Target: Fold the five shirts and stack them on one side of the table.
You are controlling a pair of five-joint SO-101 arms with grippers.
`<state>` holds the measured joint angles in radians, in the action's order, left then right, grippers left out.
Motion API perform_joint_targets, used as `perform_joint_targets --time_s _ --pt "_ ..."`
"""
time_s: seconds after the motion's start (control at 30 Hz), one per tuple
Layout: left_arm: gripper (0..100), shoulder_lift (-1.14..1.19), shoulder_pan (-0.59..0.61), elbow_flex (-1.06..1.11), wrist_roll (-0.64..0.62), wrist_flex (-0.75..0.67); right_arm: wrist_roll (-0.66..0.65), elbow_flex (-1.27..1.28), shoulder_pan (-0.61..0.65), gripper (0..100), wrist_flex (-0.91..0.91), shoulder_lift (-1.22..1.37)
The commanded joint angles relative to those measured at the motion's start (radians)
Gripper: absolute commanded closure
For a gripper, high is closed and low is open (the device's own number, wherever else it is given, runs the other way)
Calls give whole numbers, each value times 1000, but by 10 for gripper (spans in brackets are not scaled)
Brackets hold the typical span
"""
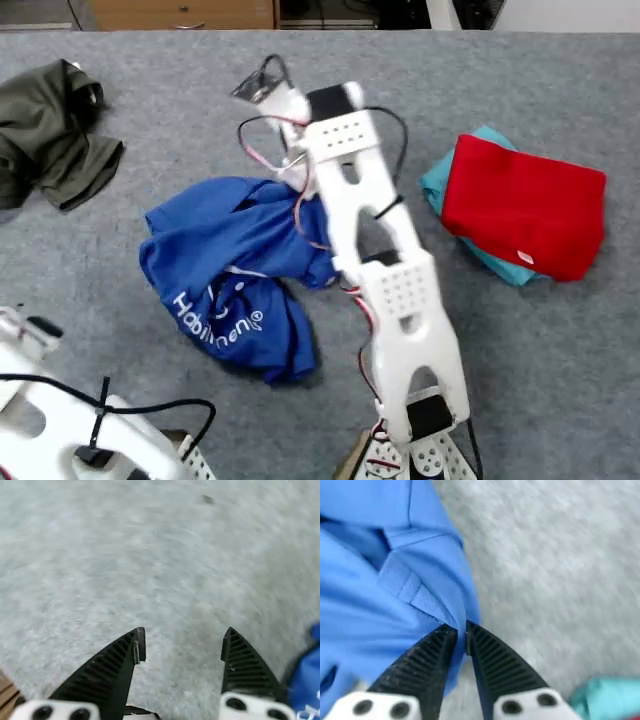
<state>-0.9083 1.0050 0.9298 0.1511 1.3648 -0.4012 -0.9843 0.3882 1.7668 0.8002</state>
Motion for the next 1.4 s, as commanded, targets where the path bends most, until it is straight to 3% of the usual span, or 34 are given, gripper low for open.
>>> perform_joint_targets --time_s 0.0,0.3,0.57,0.83,1.07,1.17,1.3,1.37 --pt "750 -4 -161 -6 -14 -11 -12 170 -25 993 18 -332" --pt "746 77 -491 -95 -153 -18 -138 645 -25 993 11 -723" --pt "746 615 -552 -385 -184 -12 -144 1052 -21 993 -129 -943" --pt "746 1049 -677 -592 -209 -11 -109 1512 4 991 -440 -1049" --pt "750 1193 -790 -695 -359 -20 -172 1609 151 984 -364 -1121" --pt "794 1239 -801 -729 -416 -20 -181 1612 154 872 -339 -1181" --pt "991 1300 -779 -779 -419 -20 -221 1593 154 706 -278 -1285" --pt "965 1323 -753 -792 -420 -18 -216 1550 139 690 -255 -1333"
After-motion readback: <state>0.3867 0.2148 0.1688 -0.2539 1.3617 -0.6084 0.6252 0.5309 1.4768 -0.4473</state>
